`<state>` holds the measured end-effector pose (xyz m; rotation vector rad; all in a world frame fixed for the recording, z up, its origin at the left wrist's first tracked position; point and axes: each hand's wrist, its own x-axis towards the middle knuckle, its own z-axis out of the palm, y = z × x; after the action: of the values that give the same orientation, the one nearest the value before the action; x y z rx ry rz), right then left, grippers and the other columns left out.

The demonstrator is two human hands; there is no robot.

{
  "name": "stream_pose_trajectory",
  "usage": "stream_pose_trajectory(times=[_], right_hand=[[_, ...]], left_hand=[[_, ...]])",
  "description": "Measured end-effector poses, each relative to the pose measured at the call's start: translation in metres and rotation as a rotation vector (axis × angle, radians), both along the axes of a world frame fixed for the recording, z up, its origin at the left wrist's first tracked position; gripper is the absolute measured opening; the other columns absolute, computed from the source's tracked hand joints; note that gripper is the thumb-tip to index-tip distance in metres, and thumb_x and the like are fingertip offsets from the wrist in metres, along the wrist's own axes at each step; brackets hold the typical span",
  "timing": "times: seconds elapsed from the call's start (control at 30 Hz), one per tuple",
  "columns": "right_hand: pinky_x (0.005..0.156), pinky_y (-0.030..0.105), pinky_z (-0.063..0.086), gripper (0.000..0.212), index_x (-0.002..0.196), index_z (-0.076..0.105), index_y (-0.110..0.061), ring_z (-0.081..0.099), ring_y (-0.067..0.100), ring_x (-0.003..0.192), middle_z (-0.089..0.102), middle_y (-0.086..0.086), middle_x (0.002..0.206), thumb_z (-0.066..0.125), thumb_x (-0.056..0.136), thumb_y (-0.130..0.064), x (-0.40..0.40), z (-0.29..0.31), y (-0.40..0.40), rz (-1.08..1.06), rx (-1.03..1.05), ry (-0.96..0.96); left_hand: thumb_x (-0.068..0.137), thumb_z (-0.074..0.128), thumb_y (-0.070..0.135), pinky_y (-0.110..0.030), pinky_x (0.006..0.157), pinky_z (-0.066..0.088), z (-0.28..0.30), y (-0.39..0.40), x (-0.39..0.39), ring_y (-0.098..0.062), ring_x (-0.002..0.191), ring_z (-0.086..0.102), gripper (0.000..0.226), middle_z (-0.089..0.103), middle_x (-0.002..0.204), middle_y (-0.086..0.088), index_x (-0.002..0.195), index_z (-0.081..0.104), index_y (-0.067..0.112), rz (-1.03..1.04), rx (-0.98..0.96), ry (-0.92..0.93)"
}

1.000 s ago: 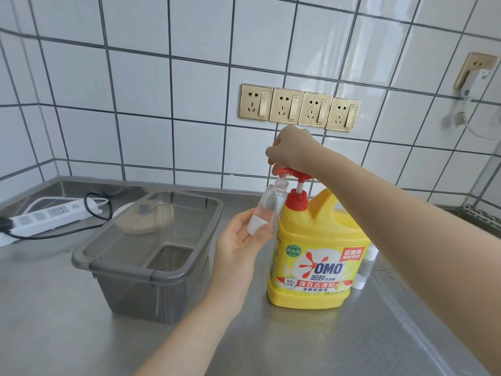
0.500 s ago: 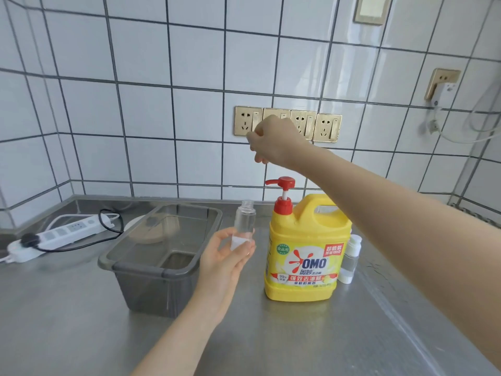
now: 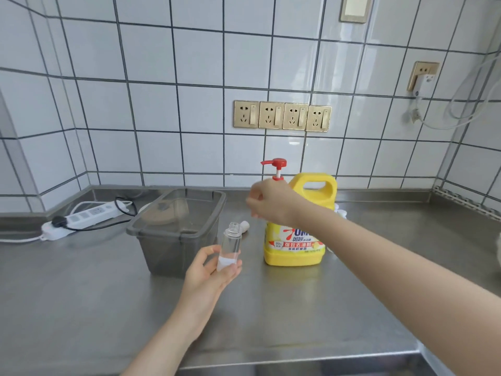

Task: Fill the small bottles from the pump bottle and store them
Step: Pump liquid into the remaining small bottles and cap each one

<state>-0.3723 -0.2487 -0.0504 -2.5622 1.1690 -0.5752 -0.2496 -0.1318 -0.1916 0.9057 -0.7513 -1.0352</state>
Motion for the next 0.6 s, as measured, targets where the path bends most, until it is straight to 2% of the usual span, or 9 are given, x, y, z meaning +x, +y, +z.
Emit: stream_pose_trajectory(times=[0.07,0.17,0.23,0.3,0.37,0.43,0.5,0.6], right_hand=[[0.074,0.036,0.056,0.023,0.085,0.065,-0.005,0.065,0.031,0.087,0.071,0.013,0.089,0.047,0.087,-0.019,0.000,-0.021,-0.003,-0.007,0.072,0.045],[0.073,0.030,0.050,0.024,0.097,0.068,-0.007,0.063,0.026,0.090,0.071,0.011,0.101,0.045,0.089,-0.013,0.007,-0.042,-0.008,0.004,0.137,0.111],[0.081,0.028,0.047,0.028,0.109,0.067,-0.010,0.062,0.027,0.103,0.068,0.010,0.114,0.045,0.091,-0.011,0.016,-0.054,-0.016,-0.003,0.137,0.142],[0.093,0.029,0.043,0.035,0.124,0.060,-0.009,0.055,0.030,0.119,0.061,0.010,0.128,0.045,0.093,-0.009,0.028,-0.066,-0.027,-0.015,0.103,0.194],[0.098,0.029,0.040,0.041,0.134,0.051,-0.007,0.049,0.030,0.126,0.054,0.012,0.136,0.045,0.093,-0.007,0.042,-0.080,-0.038,-0.017,0.100,0.239],[0.099,0.031,0.039,0.043,0.137,0.045,-0.004,0.045,0.031,0.129,0.050,0.015,0.139,0.046,0.094,-0.007,0.054,-0.092,-0.048,-0.020,0.096,0.282],[0.100,0.034,0.041,0.042,0.136,0.042,-0.001,0.043,0.032,0.127,0.046,0.020,0.137,0.045,0.094,-0.006,0.065,-0.102,-0.061,-0.045,0.088,0.331],[0.106,0.040,0.039,0.053,0.144,0.034,-0.007,0.044,0.035,0.128,0.032,0.020,0.143,0.044,0.092,-0.004,0.080,-0.114,-0.078,-0.075,0.153,0.361]], left_hand=[[0.052,0.084,0.019,-0.052,0.106,0.044,-0.003,0.005,0.001,-0.032,0.096,0.069,0.071,0.072,0.108,-0.021,0.113,0.051,0.004,0.012,0.018,-0.015],[0.052,0.083,0.020,-0.053,0.107,0.044,-0.008,0.006,0.003,-0.033,0.100,0.069,0.070,0.072,0.108,-0.020,0.112,0.051,0.005,0.016,0.040,-0.024],[0.053,0.083,0.019,-0.053,0.106,0.045,-0.011,0.006,0.004,-0.033,0.100,0.070,0.070,0.071,0.109,-0.022,0.114,0.051,0.005,0.012,0.041,-0.030],[0.058,0.082,0.015,-0.050,0.102,0.048,-0.013,0.005,0.005,-0.032,0.100,0.071,0.065,0.069,0.111,-0.025,0.114,0.051,0.005,0.009,0.035,-0.026],[0.073,0.079,-0.002,-0.046,0.096,0.054,-0.018,0.001,0.008,-0.033,0.100,0.071,0.052,0.066,0.113,-0.029,0.116,0.050,0.002,0.011,0.023,0.002],[0.082,0.065,-0.013,-0.042,0.091,0.057,-0.020,-0.002,0.011,-0.035,0.100,0.070,0.039,0.066,0.113,-0.030,0.116,0.050,0.001,0.021,0.008,0.044],[0.084,0.060,-0.013,-0.040,0.089,0.058,-0.021,-0.002,0.011,-0.035,0.102,0.069,0.035,0.067,0.112,-0.030,0.114,0.050,0.003,0.021,-0.009,0.077],[0.078,0.069,-0.008,-0.038,0.086,0.058,-0.023,-0.002,0.013,-0.036,0.103,0.069,0.043,0.068,0.112,-0.028,0.116,0.050,0.002,0.017,-0.028,0.088]])
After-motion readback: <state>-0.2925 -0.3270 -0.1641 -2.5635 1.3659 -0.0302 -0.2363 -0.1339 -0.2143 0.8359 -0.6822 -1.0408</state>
